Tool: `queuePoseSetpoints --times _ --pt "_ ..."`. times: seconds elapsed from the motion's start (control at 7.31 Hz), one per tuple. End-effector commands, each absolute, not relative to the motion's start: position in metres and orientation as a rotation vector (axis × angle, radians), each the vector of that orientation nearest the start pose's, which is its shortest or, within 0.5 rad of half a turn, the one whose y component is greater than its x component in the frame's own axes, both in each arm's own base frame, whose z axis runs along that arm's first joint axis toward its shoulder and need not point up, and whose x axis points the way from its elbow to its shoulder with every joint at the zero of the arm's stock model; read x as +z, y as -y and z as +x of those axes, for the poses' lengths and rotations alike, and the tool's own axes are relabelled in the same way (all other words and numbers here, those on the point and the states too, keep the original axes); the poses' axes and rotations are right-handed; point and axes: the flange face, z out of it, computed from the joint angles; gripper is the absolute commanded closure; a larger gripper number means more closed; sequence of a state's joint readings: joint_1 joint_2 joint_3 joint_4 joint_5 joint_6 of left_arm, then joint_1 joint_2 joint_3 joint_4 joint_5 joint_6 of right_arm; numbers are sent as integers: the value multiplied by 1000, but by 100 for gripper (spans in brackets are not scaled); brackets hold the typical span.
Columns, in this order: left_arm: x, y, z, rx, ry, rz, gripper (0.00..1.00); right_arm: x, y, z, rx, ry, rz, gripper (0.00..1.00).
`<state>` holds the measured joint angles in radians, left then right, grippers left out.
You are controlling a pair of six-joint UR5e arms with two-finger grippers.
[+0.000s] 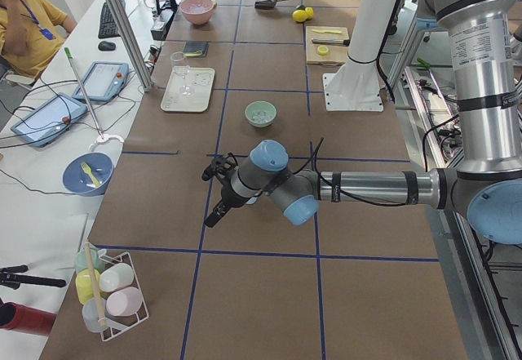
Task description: Pour ice into bowl
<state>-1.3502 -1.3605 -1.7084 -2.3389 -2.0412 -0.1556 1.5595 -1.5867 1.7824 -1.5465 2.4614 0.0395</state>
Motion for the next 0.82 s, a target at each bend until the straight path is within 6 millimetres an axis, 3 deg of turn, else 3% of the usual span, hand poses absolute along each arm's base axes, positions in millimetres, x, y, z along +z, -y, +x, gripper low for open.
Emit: queuePoseSetpoints --times 0.0,0.14,0.27,0.41,0.55,0.68 --pt "634 450 -14 187 -627 331 0 534 488 37 -44 1010 150 0" --pt "644 445 -27 103 -754 148 0 527 489 21 -79 995 151 0" --pt "641 440 -33 59 -787 56 0 506 489 8 -118 943 186 0" --pt "641 436 -57 -2 -797 44 0 475 485 -15 -165 904 220 0" --pt "638 436 -60 -14 -799 36 0 442 494 -47 -189 894 231 0" --pt "638 435 -61 -17 -797 35 0 398 497 -91 -181 889 235 0"
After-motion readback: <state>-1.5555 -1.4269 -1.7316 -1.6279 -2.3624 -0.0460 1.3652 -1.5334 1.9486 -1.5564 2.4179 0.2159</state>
